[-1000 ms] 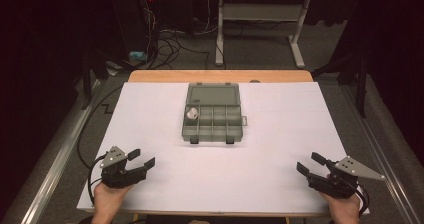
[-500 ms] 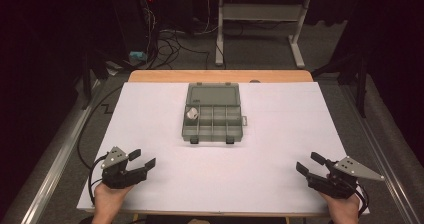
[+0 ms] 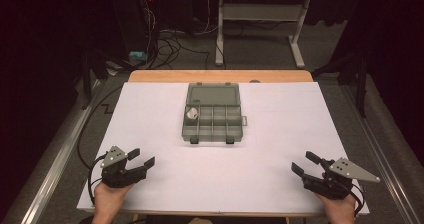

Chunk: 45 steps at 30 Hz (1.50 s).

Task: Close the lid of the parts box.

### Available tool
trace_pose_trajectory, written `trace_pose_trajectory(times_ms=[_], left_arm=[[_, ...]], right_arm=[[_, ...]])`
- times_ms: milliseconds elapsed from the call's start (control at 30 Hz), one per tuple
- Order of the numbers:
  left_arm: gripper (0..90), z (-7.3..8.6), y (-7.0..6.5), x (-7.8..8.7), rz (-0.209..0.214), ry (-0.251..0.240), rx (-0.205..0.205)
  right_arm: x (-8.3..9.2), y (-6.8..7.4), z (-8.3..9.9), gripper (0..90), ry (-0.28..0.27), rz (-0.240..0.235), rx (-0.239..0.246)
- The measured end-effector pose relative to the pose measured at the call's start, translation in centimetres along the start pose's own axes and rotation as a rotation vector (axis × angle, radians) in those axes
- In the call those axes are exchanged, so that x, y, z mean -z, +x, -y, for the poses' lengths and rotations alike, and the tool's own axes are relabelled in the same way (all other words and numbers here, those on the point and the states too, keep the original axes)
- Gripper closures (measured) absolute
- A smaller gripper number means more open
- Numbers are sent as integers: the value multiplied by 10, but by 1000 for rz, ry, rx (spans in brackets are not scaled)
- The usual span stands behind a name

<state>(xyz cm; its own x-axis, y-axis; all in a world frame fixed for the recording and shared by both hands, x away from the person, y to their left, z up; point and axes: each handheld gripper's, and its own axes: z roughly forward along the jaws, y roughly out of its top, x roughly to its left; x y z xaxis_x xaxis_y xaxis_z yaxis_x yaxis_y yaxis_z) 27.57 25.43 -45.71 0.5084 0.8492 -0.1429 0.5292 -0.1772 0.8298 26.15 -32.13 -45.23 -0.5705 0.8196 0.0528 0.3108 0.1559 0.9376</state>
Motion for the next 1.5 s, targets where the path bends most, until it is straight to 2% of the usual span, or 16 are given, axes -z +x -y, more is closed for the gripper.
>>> trace_pose_trajectory(times_ms=[333, 667, 800, 1067, 1167, 1500], left_arm=[[328, -1, 0, 0, 3, -1, -2], [328, -1, 0, 0, 2, -3, -4], [329, -1, -1, 0, 6, -4, -7], [329, -1, -1, 1, 9, -12, -9], [329, -1, 0, 1, 10, -14, -10], [330, -1, 0, 1, 10, -13, -9]], right_arm=[[-8, 11, -4, 327, -2, -35, 16], [-15, 21, -10, 323, -29, -85, -5], [-22, 29, -14, 322, -39, -112, -18], [-41, 48, -22, 322, -33, -161, 18], [-45, 51, -24, 322, -38, -175, 16], [-52, 56, -28, 321, -47, -181, 21]])
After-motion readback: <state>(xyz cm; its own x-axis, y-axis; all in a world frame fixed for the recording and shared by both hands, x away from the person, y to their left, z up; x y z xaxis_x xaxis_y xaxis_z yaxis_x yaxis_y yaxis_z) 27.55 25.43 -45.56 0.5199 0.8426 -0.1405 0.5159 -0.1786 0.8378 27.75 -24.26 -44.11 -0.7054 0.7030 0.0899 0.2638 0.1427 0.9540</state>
